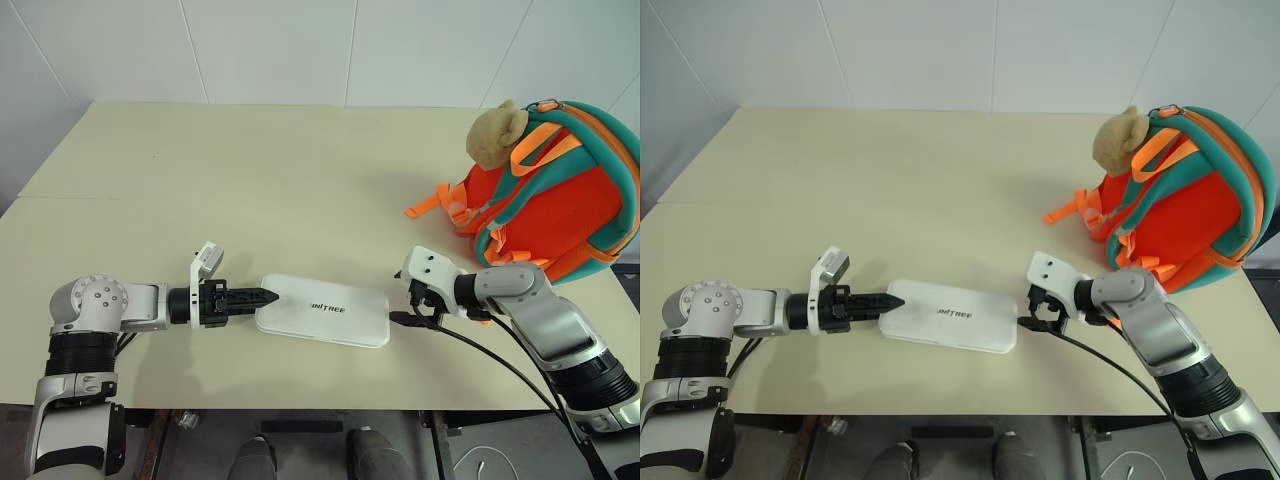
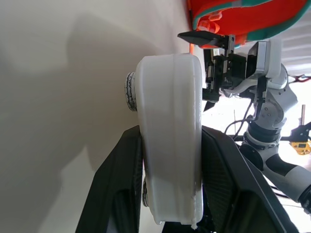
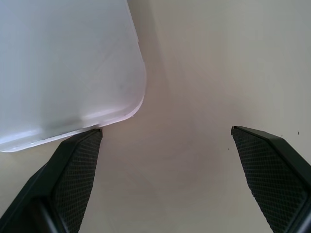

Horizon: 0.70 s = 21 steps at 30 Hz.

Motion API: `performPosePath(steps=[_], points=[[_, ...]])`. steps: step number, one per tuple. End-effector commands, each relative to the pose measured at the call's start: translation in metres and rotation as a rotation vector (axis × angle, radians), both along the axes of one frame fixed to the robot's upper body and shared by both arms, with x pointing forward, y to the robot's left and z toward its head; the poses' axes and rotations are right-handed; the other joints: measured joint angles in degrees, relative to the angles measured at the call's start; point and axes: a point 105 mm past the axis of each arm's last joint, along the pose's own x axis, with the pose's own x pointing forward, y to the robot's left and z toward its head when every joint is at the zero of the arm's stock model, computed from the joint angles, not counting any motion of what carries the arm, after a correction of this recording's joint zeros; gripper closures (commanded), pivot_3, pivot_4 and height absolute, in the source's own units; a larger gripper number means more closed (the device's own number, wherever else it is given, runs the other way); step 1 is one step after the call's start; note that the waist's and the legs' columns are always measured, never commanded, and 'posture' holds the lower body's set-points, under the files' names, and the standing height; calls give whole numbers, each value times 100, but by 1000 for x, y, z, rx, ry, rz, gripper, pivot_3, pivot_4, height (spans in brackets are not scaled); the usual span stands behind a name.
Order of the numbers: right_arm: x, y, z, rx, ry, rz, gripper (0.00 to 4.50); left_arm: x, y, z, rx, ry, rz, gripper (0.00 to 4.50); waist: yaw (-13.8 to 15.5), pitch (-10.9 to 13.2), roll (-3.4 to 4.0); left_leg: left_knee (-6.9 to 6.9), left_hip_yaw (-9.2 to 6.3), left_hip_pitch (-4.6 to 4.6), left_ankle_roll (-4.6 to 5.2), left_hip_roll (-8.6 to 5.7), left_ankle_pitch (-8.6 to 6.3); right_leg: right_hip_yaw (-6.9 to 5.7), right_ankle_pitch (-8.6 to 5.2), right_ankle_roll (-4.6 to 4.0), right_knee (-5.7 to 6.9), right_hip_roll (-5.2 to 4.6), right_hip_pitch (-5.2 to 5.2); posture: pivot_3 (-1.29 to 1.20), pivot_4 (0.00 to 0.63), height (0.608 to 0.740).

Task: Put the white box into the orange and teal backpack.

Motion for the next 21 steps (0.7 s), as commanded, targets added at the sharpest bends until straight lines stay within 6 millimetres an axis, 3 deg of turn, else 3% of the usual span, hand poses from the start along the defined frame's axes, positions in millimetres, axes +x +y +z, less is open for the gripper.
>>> performPosePath(steps=[1, 10, 15, 21], points=[[-2, 4, 20, 73, -62, -7, 0, -3, -2, -5, 88, -31, -30, 3149, 3, 0, 0, 0, 0, 0, 0, 0, 0, 0, 0, 0, -1, 0, 0, 0, 150, 740], [-4, -29, 55, 261, -128, -221, 0, -6, 14, 4, 160, -90, -26, 3165, -1, 0, 0, -3, -1, -1, 0, 0, 0, 1, 0, 0, -5, 0, 0, 0, 150, 740], [-18, -49, 72, 366, -126, -307, 0, -4, 17, 30, 119, -166, -18, 3166, -23, 0, -1, -6, -2, -1, 1, 0, -1, 0, 0, -1, -7, 1, 0, 0, 150, 740], [-23, -96, 78, 384, -177, -491, 0, 8, 19, 69, -44, -291, 40, 3256, -20, 1, -2, -6, -2, -3, 2, -1, -1, 2, 0, 0, -12, 0, 0, 0, 150, 740]])
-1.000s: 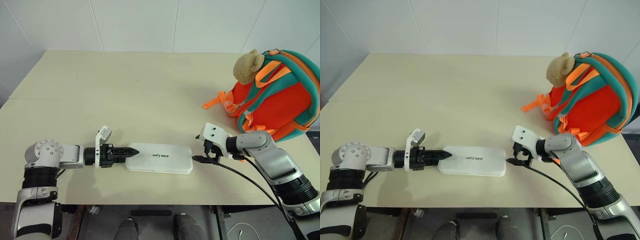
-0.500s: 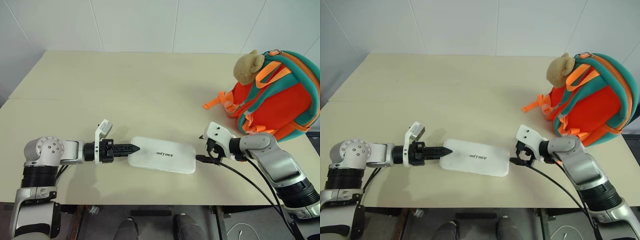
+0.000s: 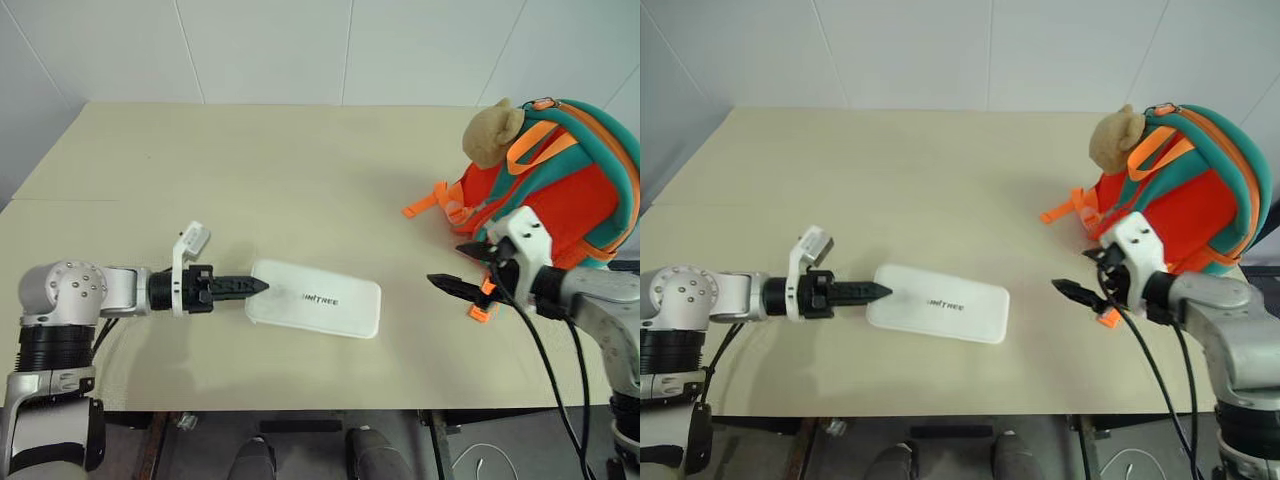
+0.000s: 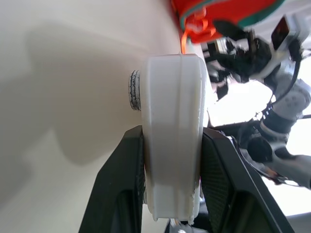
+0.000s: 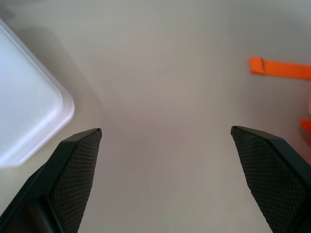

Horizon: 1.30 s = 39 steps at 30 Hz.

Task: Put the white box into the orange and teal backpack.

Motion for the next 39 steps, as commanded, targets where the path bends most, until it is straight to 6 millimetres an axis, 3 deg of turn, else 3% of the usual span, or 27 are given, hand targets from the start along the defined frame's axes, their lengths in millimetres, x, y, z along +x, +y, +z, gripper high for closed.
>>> performPosePath(steps=[1, 5, 11, 20, 23, 29, 34, 39], points=[[2, -26, 19, 10, -89, -126, 0, 7, 3, 27, -95, -100, 28, 3257, -5, 0, 0, 0, 1, 0, 0, 0, 0, 1, 0, 0, -1, 0, -1, 0, 150, 740], [16, -41, 34, 82, -177, -245, 0, 11, -3, 39, -168, -132, 25, 3282, -8, 0, 0, -2, 2, 0, 1, 0, 0, 1, 0, 0, -1, 0, -1, 0, 150, 740], [40, -52, 31, 76, -201, -376, 0, 12, -8, 44, -199, -140, 29, 3282, -23, 0, 0, -11, 3, -2, 0, 0, -1, 3, 0, 1, -2, 0, -6, 0, 150, 740], [81, -36, 51, 249, -300, -448, 0, 16, -3, 51, -235, -175, 85, 3283, -34, 1, 1, -12, 5, -3, -2, 0, 0, 6, 0, 1, 0, 0, -11, 0, 150, 740], [90, -27, 60, 288, -332, -445, 605, 17, -1, 52, -243, -182, 109, 3283, -28, 1, 2, -14, 5, -4, -2, 1, 0, 5, 0, 1, 1, 0, -12, 0, 150, 740], [93, -15, 70, 321, -356, -400, 2649, 21, 10, 57, -260, -213, 192, 3283, -25, 1, 2, -17, 5, -6, -3, 1, 0, 5, 0, 1, -1, -1, -12, 0, 150, 740], [88, 9, 84, 353, -370, -275, 4379, 25, 26, 63, -262, -244, 272, 3283, -67, 1, 2, -15, 5, -5, -4, 1, 0, 5, 1, 1, 1, -1, -12, 0, 150, 740], [69, 58, 104, 377, -376, -32, 4500, 30, 51, 75, -251, -289, 379, 3283, -190, 2, 2, -22, 5, -5, -7, 2, 1, 6, 0, 2, 2, -1, -17, 0, 150, 740]])
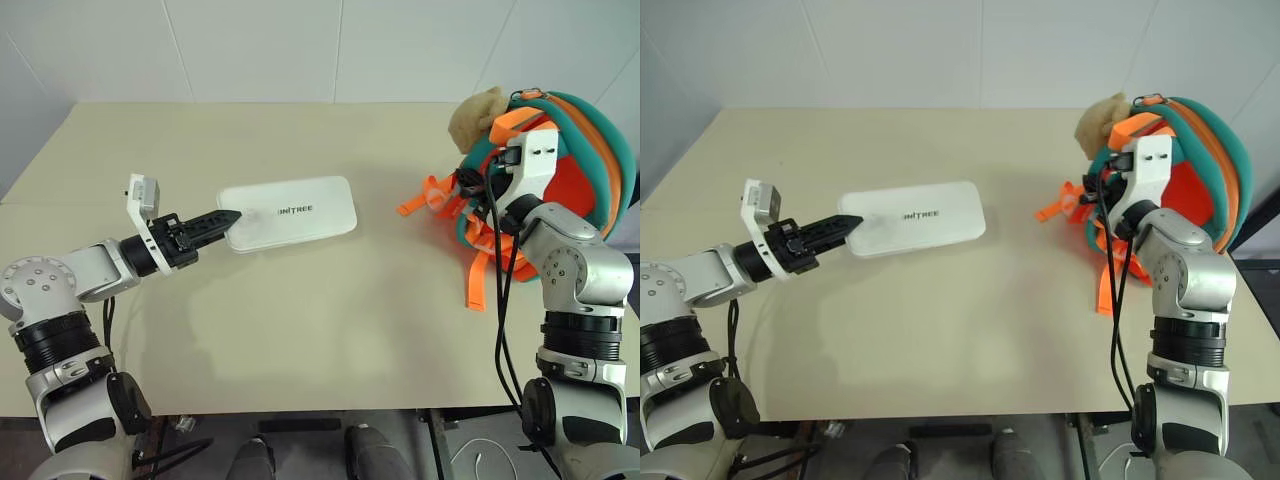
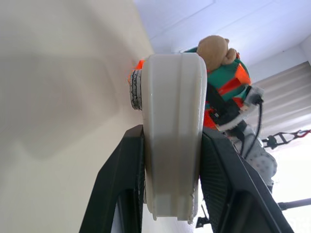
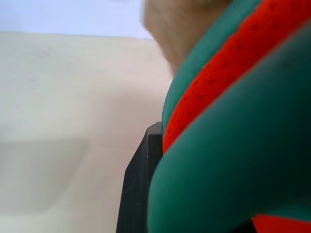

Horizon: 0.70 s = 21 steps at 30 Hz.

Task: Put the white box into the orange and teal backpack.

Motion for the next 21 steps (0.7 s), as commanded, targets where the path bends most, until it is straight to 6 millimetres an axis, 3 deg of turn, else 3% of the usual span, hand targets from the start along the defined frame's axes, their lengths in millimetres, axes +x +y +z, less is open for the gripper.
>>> performPosePath(steps=[1, 6, 11, 16, 21], points=[[-21, 38, 34, -25, -120, 185, 4500, 2, 25, 27, -20, -104, 98, 3283, -27, 0, 0, -4, 0, 0, -1, 0, 0, 0, 0, 0, 0, 0, -2, 0, 150, 740], [-57, 97, 53, -32, -186, 483, 4500, 6, 61, 43, -22, -154, 244, 3283, -74, 1, 1, -24, 1, -1, -6, 1, 3, 0, -1, -1, -3, 0, -14, 0, 150, 740], [-91, 135, 64, -35, -220, 739, 4500, 6, 83, 54, 4, -186, 313, 3283, -82, 1, 1, -34, 0, -8, -7, 2, 4, -2, -2, -4, -6, -1, -23, 0, 150, 740], [-122, 153, 67, -54, -236, 953, 4500, 6, 92, 62, 22, -207, 331, 3283, -26, 1, 1, -36, -2, -19, -6, 3, 3, -7, -3, -5, -17, -2, -25, 0, 150, 740], [-148, 155, 55, -118, -199, 1111, 4500, 5, 94, 63, 33, -211, 326, 3283, 20, 1, 1, -36, -3, -25, -5, 3, 2, -10, -3, -6, -21, -3, -28, 0, 150, 740]])
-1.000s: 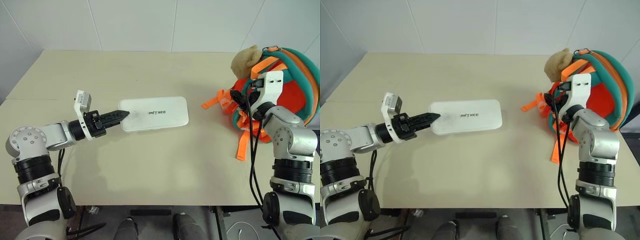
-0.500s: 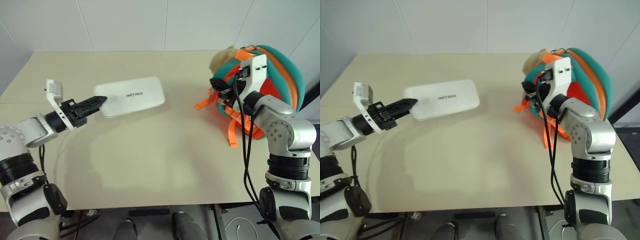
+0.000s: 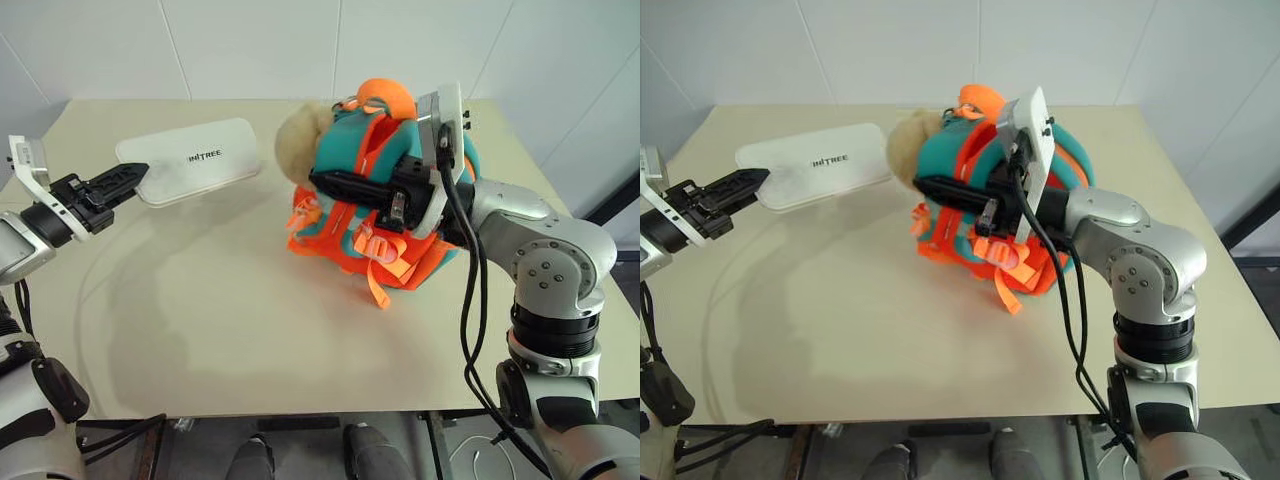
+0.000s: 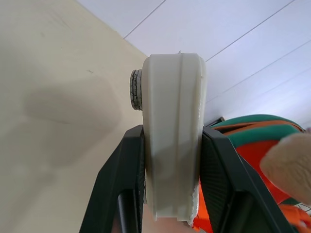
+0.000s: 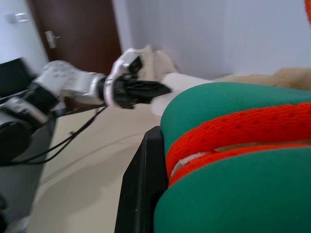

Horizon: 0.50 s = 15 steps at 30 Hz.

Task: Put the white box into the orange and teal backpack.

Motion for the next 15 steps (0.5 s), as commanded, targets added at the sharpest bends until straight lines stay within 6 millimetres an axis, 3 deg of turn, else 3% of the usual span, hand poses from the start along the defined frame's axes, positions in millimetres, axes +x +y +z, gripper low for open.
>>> performPosePath(steps=[1, 8, 15], points=[[-34, 0, 9, -27, -79, 153, 4500, -7, 5, 22, 12, -88, -1, 3283, 8, 0, 0, 0, 0, -1, 0, 0, 0, 0, 0, 0, 0, 0, 0, 0, 150, 740], [-55, -9, -9, -118, -41, 270, 4500, -11, 4, 22, 45, -91, -27, 3283, 6, 0, -2, 2, -3, -5, 1, 0, -1, -3, 0, 0, -3, 0, -1, 0, 150, 740], [-39, -29, -35, -269, -49, 199, 4500, -28, 3, 34, 201, -275, -66, 3283, 3, 1, -2, 2, -1, -3, 3, 0, -2, -3, -1, -2, -5, 0, 0, 0, 150, 740]])
